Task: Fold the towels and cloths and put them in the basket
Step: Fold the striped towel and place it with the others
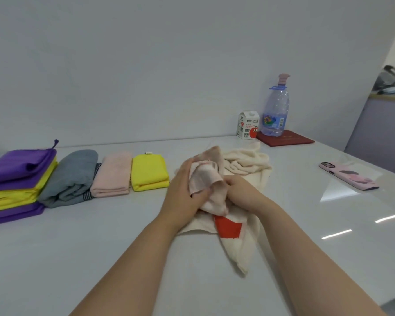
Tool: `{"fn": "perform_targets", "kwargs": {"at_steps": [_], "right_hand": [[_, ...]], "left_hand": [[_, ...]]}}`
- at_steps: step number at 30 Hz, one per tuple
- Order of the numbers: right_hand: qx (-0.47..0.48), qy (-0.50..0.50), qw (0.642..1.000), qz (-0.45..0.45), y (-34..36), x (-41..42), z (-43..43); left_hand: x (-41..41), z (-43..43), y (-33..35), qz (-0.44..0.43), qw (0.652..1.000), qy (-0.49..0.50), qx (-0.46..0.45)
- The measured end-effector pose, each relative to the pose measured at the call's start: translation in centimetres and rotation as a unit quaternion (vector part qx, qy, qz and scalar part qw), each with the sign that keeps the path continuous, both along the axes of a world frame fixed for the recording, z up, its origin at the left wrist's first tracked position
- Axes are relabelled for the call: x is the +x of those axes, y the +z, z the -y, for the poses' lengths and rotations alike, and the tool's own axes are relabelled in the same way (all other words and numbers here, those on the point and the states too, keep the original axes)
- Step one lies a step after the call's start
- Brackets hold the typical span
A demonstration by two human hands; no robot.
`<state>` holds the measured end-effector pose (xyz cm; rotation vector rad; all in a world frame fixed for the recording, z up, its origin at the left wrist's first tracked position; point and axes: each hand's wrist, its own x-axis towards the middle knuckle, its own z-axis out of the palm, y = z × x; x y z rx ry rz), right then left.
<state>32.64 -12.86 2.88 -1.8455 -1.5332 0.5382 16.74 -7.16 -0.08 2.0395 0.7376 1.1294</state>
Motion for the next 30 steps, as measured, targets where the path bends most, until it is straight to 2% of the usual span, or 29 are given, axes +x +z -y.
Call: {"fn": "perform_targets", "kwargs": {"at_steps": [2, 4, 6, 8, 10, 11, 13, 14, 16, 18, 19, 20, 22, 26, 28, 30], "right_hand": [[0.012, 0.007, 0.999, -0.032, 0.1, -0.1, 0.1], [0.057, -0.046, 0.996, -0.059, -0.1, -0.2, 0.2], [0.105, -0.123, 0.985, -0.056, -0.3, -0.4, 0.0], [0.112, -0.149, 0.982, -0.04, -0.2, -0.3, -0.1], [0.005, -0.065, 0.998, -0.014, 0.1, 0.1, 0.2], [-0.086, -0.007, 0.995, 0.043, 0.1, 0.3, 0.3], [-0.219, 0.053, 0.957, 0.18, -0.6, 0.7, 0.1], [-0.234, 0.031, 0.946, 0.221, -1.3, 1.3, -0.3], [-0.18, -0.107, 0.939, 0.271, -1.7, 2.5, -1.1], [-0.121, -0.274, 0.887, 0.351, -1.5, 3.5, -1.2], [-0.116, -0.322, 0.866, 0.366, -1.3, 4.1, -1.0], [-0.117, -0.343, 0.86, 0.36, -1.2, 4.5, -0.8], [-0.097, -0.334, 0.872, 0.345, -1.2, 4.6, -0.7], [0.005, -0.176, 0.914, 0.365, -2.0, 1.3, -2.0], [-0.01, -0.123, 0.923, 0.365, -2.8, 0.5, -2.7], [-0.031, -0.112, 0.915, 0.385, -3.5, 1.4, -3.8]], "left_hand": [[0.0, 0.1, 0.1, -0.08, 0.997, -0.002, -0.008], [-0.3, 0.0, 0.4, -0.106, 0.994, 0.037, -0.018], [-0.7, 0.0, 0.5, -0.054, 0.996, 0.068, -0.035], [-0.9, 0.5, 0.7, 0.026, 0.994, 0.11, -0.005], [-0.9, 0.7, 1.3, 0.141, 0.974, 0.174, 0.027], [-1.1, 0.7, 1.6, 0.196, 0.959, 0.203, 0.036], [-1.5, 0.1, 1.9, 0.255, 0.936, 0.237, 0.047], [-1.7, -0.3, 1.7, 0.263, 0.932, 0.246, 0.052], [-2.0, -1.1, 1.0, 0.254, 0.93, 0.263, 0.048], [-2.0, -1.5, 0.4, 0.228, 0.937, 0.264, 0.037], [-1.9, -1.5, 0.2, 0.216, 0.941, 0.259, 0.037], [-1.8, -1.4, 0.1, 0.201, 0.945, 0.254, 0.04], [-1.6, -1.2, 0.0, 0.172, 0.955, 0.24, 0.036], [-1.1, -0.9, -0.5, 0.088, 0.973, 0.213, 0.008], [-0.8, -0.9, -0.9, 0.048, 0.976, 0.213, 0.008], [-0.5, -1.1, -1.1, 0.02, 0.975, 0.223, 0.015]]}}
